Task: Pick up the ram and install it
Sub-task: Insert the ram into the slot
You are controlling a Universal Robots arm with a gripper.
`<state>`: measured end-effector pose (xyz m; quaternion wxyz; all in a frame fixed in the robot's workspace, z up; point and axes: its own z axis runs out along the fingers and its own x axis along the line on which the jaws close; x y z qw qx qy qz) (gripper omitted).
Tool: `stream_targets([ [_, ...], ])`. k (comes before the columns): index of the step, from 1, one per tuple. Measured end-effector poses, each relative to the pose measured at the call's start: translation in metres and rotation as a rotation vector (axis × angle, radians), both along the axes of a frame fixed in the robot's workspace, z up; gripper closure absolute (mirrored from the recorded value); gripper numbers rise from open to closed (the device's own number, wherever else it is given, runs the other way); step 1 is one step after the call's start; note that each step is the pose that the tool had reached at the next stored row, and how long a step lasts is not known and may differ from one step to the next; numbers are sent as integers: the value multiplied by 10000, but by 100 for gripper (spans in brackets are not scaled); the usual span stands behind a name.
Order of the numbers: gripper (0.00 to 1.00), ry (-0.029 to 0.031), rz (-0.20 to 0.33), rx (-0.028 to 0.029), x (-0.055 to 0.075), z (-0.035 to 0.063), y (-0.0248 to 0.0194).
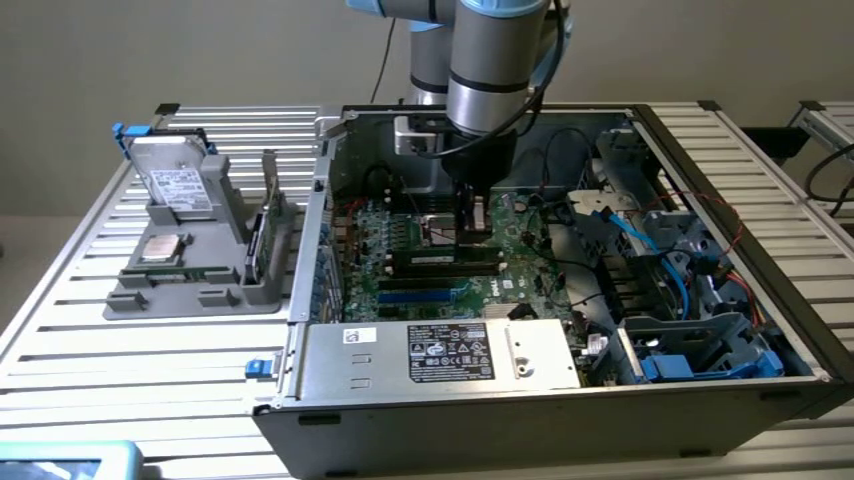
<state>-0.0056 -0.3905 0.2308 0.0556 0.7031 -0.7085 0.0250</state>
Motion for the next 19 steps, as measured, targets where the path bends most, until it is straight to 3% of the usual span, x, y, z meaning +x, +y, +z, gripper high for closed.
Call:
stream_targets([
  [19, 87, 1, -3, -11, 2, -23, -3],
])
